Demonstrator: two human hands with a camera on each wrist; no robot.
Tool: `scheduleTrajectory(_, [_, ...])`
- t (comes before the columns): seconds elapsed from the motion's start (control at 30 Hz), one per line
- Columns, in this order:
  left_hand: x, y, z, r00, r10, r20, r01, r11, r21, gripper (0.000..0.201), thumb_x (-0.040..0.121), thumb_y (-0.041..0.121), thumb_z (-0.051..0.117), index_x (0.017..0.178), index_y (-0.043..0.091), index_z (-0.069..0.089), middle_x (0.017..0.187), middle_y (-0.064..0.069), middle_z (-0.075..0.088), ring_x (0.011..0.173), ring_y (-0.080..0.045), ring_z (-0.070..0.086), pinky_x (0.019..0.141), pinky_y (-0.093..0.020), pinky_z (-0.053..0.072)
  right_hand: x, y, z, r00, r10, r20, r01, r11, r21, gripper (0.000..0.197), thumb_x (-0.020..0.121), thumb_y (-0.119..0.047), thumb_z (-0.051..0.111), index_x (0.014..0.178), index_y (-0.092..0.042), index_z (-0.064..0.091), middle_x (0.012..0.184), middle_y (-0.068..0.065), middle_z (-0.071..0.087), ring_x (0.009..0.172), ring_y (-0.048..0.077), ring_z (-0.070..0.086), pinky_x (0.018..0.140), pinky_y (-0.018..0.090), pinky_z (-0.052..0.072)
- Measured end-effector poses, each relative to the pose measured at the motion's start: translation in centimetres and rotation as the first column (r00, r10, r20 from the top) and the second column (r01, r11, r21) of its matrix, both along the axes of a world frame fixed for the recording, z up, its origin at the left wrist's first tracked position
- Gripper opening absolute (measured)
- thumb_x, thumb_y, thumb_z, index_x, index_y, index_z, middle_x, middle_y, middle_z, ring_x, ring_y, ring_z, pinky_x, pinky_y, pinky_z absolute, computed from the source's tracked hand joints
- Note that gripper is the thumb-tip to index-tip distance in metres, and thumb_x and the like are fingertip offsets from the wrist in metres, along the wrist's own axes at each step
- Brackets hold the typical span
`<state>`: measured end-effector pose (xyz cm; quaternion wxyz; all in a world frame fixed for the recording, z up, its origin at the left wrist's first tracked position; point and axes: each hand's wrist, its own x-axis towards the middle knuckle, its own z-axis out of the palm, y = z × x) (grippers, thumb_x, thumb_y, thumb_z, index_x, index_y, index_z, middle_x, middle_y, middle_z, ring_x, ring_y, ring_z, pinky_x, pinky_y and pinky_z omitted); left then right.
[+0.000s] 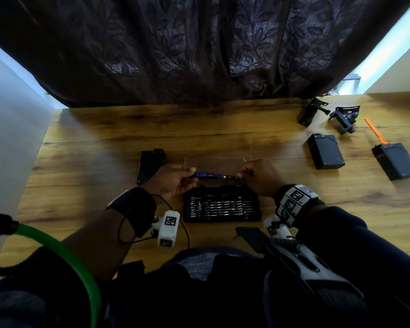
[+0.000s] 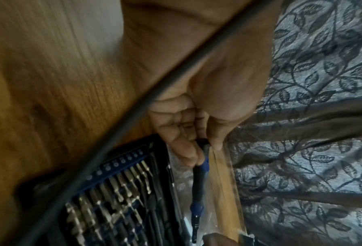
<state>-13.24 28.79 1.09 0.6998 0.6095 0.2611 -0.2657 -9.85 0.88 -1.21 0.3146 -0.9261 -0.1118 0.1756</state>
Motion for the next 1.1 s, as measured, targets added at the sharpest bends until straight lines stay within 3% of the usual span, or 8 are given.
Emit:
scheduleTrajectory(0.1, [0.6, -0.4, -0.7, 1.0, -0.024, 0.005, 0.024, 0.997, 0.072, 0.009, 0.103, 0.014, 0.063, 0.104, 0.007, 0.067, 0.083, -0.01, 0.071, 0.063, -0.011, 0.07, 0.058, -0.017, 0.059, 0.8, 0.1, -0.2, 0.999, -0.009, -0.032, 0.009, 1.0, -0.009, 0.002, 0.092, -0.019, 0.073, 0.092, -0.021, 0.074, 0.083, -0.01, 0.066, 0.075, 0.004, 0.059, 0.066, 0.023, 0.043])
scheduleTrajectory(0.27, [1.6, -0.8, -1.2, 0.991, -0.126, 0.054, 0.105, 0.951, 0.291, 0.014, 0.102, 0.018, 0.065, 0.106, 0.005, 0.067, 0.086, -0.013, 0.071, 0.058, -0.005, 0.069, 0.051, -0.015, 0.053, 1.0, 0.8, 0.0, 0.998, 0.064, -0.019, -0.066, 0.982, -0.178, 0.011, 0.091, -0.027, 0.074, 0.1, -0.021, 0.075, 0.085, -0.01, 0.062, 0.079, 0.01, 0.06, 0.067, 0.023, 0.041])
scheduleTrajectory(0.37, [1.8, -0.9, -1.4, 0.977, -0.179, 0.116, 0.118, 0.906, 0.407, 0.022, 0.1, 0.02, 0.068, 0.111, 0.001, 0.069, 0.083, -0.012, 0.071, 0.054, -0.003, 0.067, 0.05, -0.014, 0.052, 1.0, 0.8, 0.0, 0.998, 0.061, -0.014, -0.062, 0.98, -0.188, 0.017, 0.09, -0.03, 0.074, 0.105, -0.021, 0.073, 0.095, -0.005, 0.066, 0.086, 0.015, 0.063, 0.073, 0.028, 0.051])
scheduleTrajectory(0.47, [1.6, -0.6, -1.2, 0.961, -0.231, 0.15, 0.137, 0.873, 0.468, 0.025, 0.096, 0.027, 0.073, 0.11, 0.006, 0.069, 0.082, -0.009, 0.072, 0.06, -0.007, 0.067, 0.054, -0.016, 0.054, 0.7, 0.5, 0.1, 0.998, 0.062, -0.014, -0.063, 0.986, -0.157, 0.017, 0.089, -0.031, 0.075, 0.104, -0.023, 0.072, 0.089, -0.007, 0.068, 0.084, 0.015, 0.066, 0.075, 0.032, 0.055])
scheduleTrajectory(0.63, [0.0, -1.0, -0.2, 0.918, -0.328, 0.221, 0.196, 0.864, 0.465, 0.025, 0.094, 0.028, 0.076, 0.109, 0.01, 0.068, 0.085, -0.004, 0.069, 0.059, 0.0, 0.065, 0.056, -0.016, 0.053, -1.8, -0.7, 0.6, 0.991, 0.039, 0.132, -0.036, 0.999, -0.025, 0.008, 0.09, -0.028, 0.074, 0.086, -0.024, 0.068, 0.084, -0.009, 0.067, 0.075, 0.009, 0.062, 0.067, 0.032, 0.055])
scheduleTrajectory(0.8, [-1.9, -1.6, -0.1, 0.884, -0.447, 0.136, 0.377, 0.856, 0.354, 0.022, 0.092, 0.026, 0.078, 0.105, 0.011, 0.07, 0.083, -0.005, 0.071, 0.066, -0.005, 0.068, 0.06, -0.018, 0.054, -5.9, -2.3, 1.0, 0.991, 0.075, 0.111, -0.07, 0.996, -0.046, 0.016, 0.091, -0.032, 0.075, 0.079, -0.022, 0.069, 0.074, -0.012, 0.066, 0.065, -0.002, 0.059, 0.056, 0.01, 0.043])
scheduleTrajectory(0.9, [-3.1, -2.0, 0.0, 0.862, -0.488, 0.139, 0.428, 0.847, 0.316, 0.023, 0.093, 0.019, 0.077, 0.11, 0.006, 0.068, 0.084, -0.008, 0.071, 0.066, -0.009, 0.068, 0.059, -0.018, 0.054, -8.2, -3.4, 0.6, 0.996, 0.057, 0.066, -0.052, 0.996, -0.072, 0.01, 0.09, -0.028, 0.075, 0.082, -0.023, 0.072, 0.075, -0.013, 0.068, 0.067, 0.0, 0.062, 0.06, 0.021, 0.052])
scheduleTrajectory(1.1, [-4.8, -2.2, -0.4, 0.846, -0.51, 0.155, 0.44, 0.832, 0.338, 0.023, 0.09, 0.021, 0.08, 0.109, 0.013, 0.069, 0.092, -0.013, 0.077, 0.073, -0.013, 0.073, 0.064, -0.022, 0.056, -11.5, -3.7, 0.0, 0.999, -0.027, 0.028, 0.029, 0.997, -0.07, 0.008, 0.089, -0.029, 0.076, 0.082, -0.027, 0.072, 0.076, -0.014, 0.068, 0.069, 0.001, 0.063, 0.059, 0.021, 0.047])
